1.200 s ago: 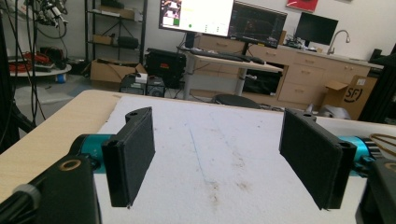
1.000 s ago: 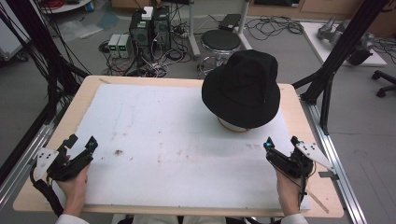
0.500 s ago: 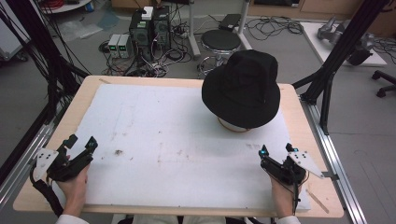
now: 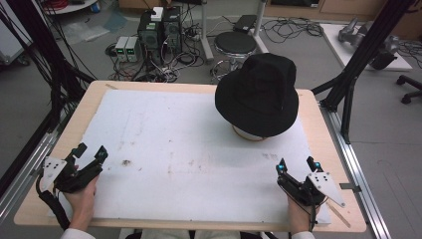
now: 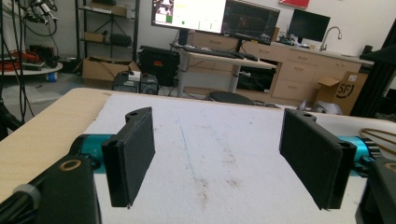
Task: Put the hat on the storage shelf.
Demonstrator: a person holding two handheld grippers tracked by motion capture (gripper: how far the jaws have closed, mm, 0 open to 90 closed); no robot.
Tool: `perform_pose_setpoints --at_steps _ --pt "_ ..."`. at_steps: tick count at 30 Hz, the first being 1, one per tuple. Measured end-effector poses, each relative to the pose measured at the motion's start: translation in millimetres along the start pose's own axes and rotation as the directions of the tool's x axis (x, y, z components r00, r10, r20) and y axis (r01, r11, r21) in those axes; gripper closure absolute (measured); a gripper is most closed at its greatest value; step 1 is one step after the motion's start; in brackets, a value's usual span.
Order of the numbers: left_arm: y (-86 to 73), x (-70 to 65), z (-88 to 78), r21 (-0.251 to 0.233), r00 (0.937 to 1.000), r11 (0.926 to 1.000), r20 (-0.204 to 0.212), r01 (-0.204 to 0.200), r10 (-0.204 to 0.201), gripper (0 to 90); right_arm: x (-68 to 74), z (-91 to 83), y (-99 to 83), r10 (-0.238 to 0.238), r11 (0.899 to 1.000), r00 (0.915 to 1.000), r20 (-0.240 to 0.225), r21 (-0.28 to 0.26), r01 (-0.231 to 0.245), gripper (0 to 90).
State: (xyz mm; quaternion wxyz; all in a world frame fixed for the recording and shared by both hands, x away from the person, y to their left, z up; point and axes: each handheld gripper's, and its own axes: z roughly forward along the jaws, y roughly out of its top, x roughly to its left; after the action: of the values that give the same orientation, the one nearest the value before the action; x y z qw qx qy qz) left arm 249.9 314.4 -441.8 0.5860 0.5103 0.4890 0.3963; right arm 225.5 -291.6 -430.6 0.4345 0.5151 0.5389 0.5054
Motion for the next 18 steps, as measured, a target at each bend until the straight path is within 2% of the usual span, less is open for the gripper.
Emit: perform_pose_setpoints --at_steps 5,18 --pt "0.2 3.1 -1.6 -0.001 0.9999 1.0 -0.013 0.005 -0.005 26.8 -3.0 4.4 -2.4 0.006 0.999 1.0 0.008 0.037 -0.006 11.4" --pt "0.1 3.0 -3.4 0.005 0.9999 1.0 -0.016 0.004 -0.004 26.8 -2.0 6.3 -2.6 -0.006 0.998 0.9999 0.014 0.055 0.006 11.4"
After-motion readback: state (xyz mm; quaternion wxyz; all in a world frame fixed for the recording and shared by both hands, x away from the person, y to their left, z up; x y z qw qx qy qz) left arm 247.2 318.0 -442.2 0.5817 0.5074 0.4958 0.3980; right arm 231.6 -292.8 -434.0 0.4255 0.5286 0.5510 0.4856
